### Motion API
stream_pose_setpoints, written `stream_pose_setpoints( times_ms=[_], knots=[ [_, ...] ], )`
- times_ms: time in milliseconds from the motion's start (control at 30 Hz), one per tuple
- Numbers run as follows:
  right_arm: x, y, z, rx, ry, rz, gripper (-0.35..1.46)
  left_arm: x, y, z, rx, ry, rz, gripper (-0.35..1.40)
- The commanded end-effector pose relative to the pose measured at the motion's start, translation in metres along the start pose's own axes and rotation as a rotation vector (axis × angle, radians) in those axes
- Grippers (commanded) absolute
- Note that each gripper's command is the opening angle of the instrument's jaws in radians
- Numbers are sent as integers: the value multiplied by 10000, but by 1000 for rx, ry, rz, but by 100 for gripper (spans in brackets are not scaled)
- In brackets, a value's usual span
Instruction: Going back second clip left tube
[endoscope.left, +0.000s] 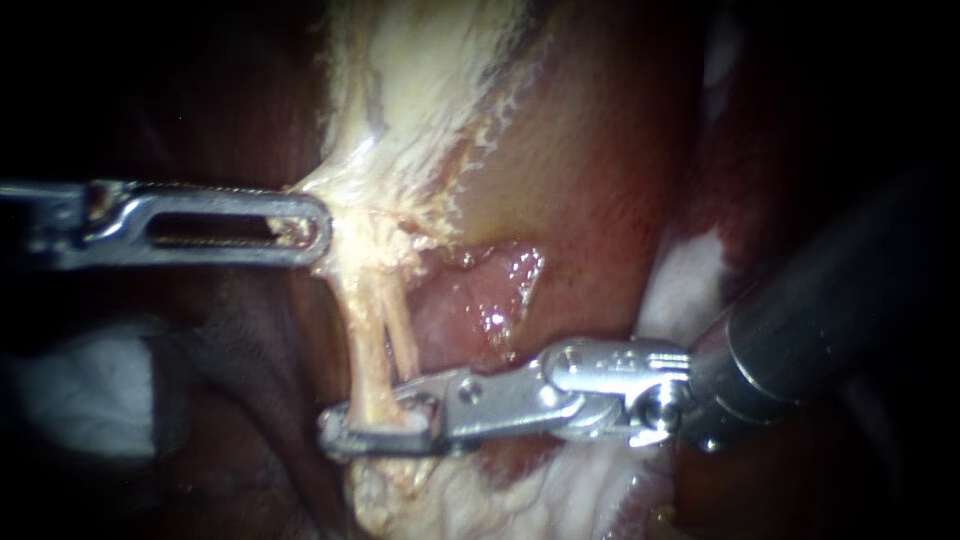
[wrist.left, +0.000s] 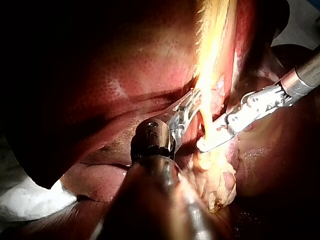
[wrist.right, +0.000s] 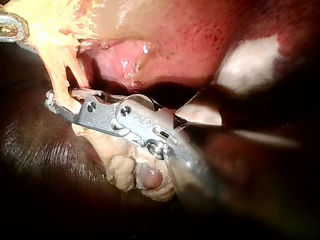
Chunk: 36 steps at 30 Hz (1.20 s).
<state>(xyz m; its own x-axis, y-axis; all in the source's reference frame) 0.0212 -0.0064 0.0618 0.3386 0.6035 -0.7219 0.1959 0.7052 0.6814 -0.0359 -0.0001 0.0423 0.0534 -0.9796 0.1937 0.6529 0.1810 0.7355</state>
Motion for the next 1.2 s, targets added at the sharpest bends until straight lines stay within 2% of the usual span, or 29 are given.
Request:
stream_pose_setpoints(
  times_ms=[33,200,233,300,400,533,633,967,1100,1200],
  knots=[
    [0,0,0,0,0,-1,-35,0,0,0,0,0,0,-35],
    [0,1,0,2,0,-1,-35,0,0,0,0,0,0,-35],
    [0,1,1,2,0,-1,-24,0,0,0,0,0,0,-35],
    [2,2,3,1,0,-1,24,0,0,0,0,0,0,-35],
    [5,4,7,-13,31,7,51,0,-1,1,0,-1,0,-35],
    [8,10,15,-18,74,-63,58,1,-3,1,-1,-2,0,-35],
    [9,15,20,-23,89,-98,59,2,-6,1,-3,-3,-1,-35],
    [10,35,15,-76,91,-217,60,3,-10,0,-5,-4,-3,-35],
    [6,34,8,-74,90,-217,60,3,-10,0,-5,-4,-2,-35],
    [0,27,-5,-66,89,-220,60,4,-9,-1,-4,-3,-2,-35]
  ],
)
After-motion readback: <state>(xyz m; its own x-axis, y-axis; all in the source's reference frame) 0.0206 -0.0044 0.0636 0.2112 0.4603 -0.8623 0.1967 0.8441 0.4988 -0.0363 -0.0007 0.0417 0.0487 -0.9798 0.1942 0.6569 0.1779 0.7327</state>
